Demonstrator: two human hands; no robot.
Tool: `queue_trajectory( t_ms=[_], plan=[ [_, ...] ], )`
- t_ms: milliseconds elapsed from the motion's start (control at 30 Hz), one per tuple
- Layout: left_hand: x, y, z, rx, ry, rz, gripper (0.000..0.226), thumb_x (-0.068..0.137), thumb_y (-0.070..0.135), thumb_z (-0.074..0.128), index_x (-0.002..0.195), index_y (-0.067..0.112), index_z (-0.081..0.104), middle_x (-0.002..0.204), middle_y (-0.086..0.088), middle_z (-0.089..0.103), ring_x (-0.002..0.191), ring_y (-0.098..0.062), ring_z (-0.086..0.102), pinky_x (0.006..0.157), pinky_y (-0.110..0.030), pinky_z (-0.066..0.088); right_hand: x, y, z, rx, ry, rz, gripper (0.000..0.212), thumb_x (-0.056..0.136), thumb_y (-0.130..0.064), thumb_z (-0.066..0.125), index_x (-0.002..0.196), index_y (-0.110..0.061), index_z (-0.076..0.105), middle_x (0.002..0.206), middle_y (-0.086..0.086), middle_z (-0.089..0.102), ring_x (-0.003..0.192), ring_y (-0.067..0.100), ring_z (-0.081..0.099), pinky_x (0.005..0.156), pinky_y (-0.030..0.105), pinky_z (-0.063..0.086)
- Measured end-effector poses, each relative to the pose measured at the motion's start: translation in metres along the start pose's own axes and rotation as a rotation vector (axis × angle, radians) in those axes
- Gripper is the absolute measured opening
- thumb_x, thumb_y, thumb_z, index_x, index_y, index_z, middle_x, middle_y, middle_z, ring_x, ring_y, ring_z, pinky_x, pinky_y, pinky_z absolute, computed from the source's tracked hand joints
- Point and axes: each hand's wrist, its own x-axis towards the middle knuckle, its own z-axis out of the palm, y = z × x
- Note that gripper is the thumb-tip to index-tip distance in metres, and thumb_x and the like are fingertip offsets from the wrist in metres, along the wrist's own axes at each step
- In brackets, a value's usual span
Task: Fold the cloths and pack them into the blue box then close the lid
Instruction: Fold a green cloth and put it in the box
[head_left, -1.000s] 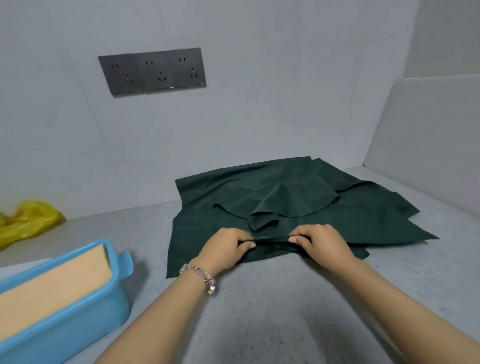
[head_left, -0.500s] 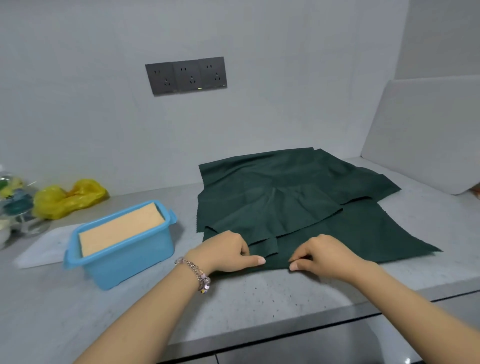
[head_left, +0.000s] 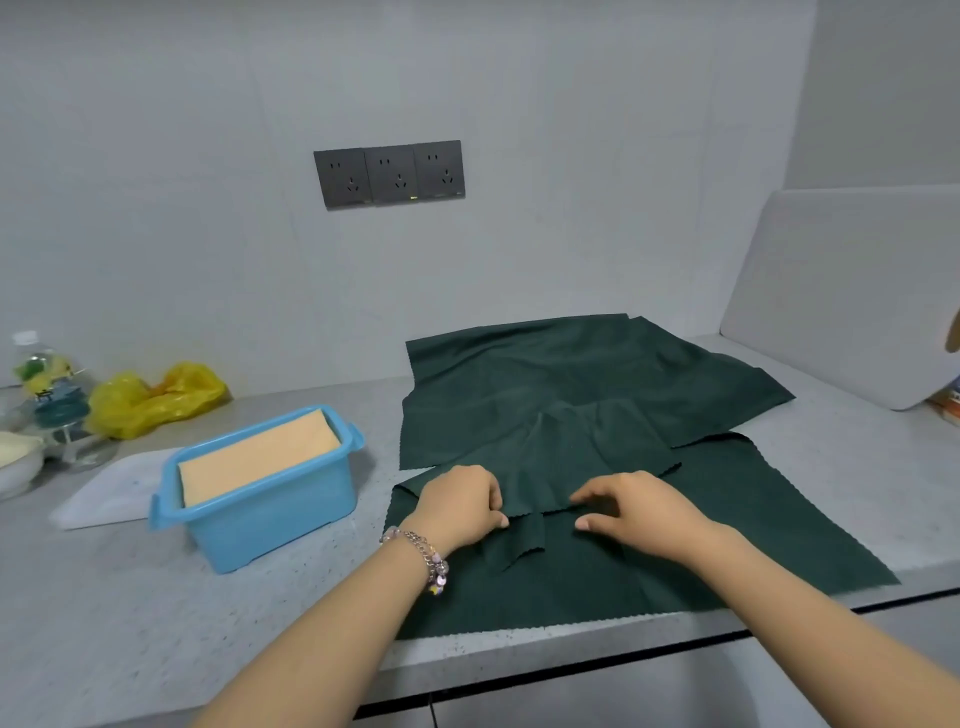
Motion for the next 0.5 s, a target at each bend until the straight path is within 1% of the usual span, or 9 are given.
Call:
queue_trajectory(
  t_ms=[33, 67, 133, 200, 267, 367, 433, 500],
  plan=[
    [0.002, 0.001, -0.001, -0.036, 0.045, -0.029, 0.012, 0.083, 0.025, 0.066, 0.074, 0.023, 0.058, 0.084, 0.004, 0.066, 0.077, -0.02, 0.063, 0.064, -0.024, 0.043, 0.002, 0.003, 0.001, 0.016, 0.019, 0.024, 0.041, 0.084, -0.045, 0.064, 0.123, -0.034, 0.057, 0.125, -0.015, 0.059, 0.109, 0.006, 0.057, 0.092, 0.023, 0.046],
    [0.007, 0.002, -0.003, -0.068, 0.098, -0.056, 0.018, 0.084, 0.018, 0.062, 0.068, 0.023, 0.054, 0.082, 0.002, 0.067, 0.067, -0.02, 0.062, 0.058, -0.022, 0.042, 0.006, 0.008, 0.0, 0.019, 0.037, 0.051, 0.048, 0.084, -0.044, 0.064, 0.129, -0.034, 0.052, 0.131, -0.013, 0.055, 0.112, 0.008, 0.056, 0.093, 0.024, 0.045],
    [0.012, 0.001, -0.013, -0.16, 0.165, -0.111, 0.021, 0.084, 0.011, 0.056, 0.066, 0.021, 0.053, 0.077, -0.003, 0.07, 0.054, -0.019, 0.064, 0.052, -0.021, 0.046, 0.011, 0.012, 0.001, -0.008, 0.078, 0.107, 0.061, 0.084, -0.043, 0.064, 0.139, -0.034, 0.039, 0.141, -0.008, 0.044, 0.121, 0.013, 0.05, 0.097, 0.029, 0.044],
    [0.021, 0.001, -0.025, -0.26, 0.219, -0.136, 0.019, 0.085, 0.008, 0.057, 0.068, 0.016, 0.057, 0.071, -0.005, 0.069, 0.052, -0.02, 0.067, 0.053, -0.023, 0.052, 0.019, 0.019, 0.0, -0.009, 0.125, 0.175, 0.068, 0.084, -0.041, 0.064, 0.143, -0.032, 0.031, 0.144, -0.003, 0.04, 0.126, 0.017, 0.045, 0.099, 0.031, 0.042],
    [0.031, 0.0, -0.039, -0.281, 0.284, -0.136, 0.017, 0.085, 0.009, 0.06, 0.07, 0.015, 0.06, 0.076, -0.003, 0.068, 0.062, -0.023, 0.068, 0.06, -0.026, 0.053, 0.027, 0.026, -0.002, 0.009, 0.163, 0.236, 0.067, 0.085, -0.038, 0.065, 0.143, -0.03, 0.033, 0.141, 0.002, 0.044, 0.124, 0.021, 0.047, 0.098, 0.031, 0.042],
    [0.048, -0.003, -0.06, -0.154, 0.398, -0.112, 0.009, 0.084, 0.017, 0.064, 0.077, 0.021, 0.066, 0.084, 0.002, 0.067, 0.086, -0.023, 0.065, 0.07, -0.026, 0.047, 0.041, 0.035, -0.005, 0.037, 0.208, 0.273, 0.055, 0.086, -0.034, 0.064, 0.137, -0.026, 0.044, 0.134, 0.003, 0.052, 0.121, 0.021, 0.049, 0.095, 0.03, 0.042],
    [0.057, -0.004, -0.074, -0.014, 0.464, -0.106, 0.005, 0.084, 0.023, 0.065, 0.085, 0.026, 0.069, 0.093, 0.005, 0.069, 0.094, -0.021, 0.062, 0.07, -0.025, 0.043, 0.048, 0.039, -0.006, 0.053, 0.257, 0.27, 0.045, 0.088, -0.031, 0.063, 0.131, -0.025, 0.052, 0.128, 0.003, 0.057, 0.117, 0.022, 0.053, 0.093, 0.031, 0.045],
    [0.075, -0.005, -0.088, 0.092, 0.492, -0.097, 0.009, 0.084, 0.023, 0.065, 0.09, 0.027, 0.07, 0.097, 0.006, 0.069, 0.098, -0.019, 0.061, 0.069, -0.024, 0.039, 0.061, 0.044, -0.013, 0.063, 0.372, 0.275, 0.03, 0.089, -0.027, 0.06, 0.119, -0.022, 0.062, 0.119, 0.002, 0.063, 0.109, 0.023, 0.057, 0.086, 0.032, 0.047]
  ],
)
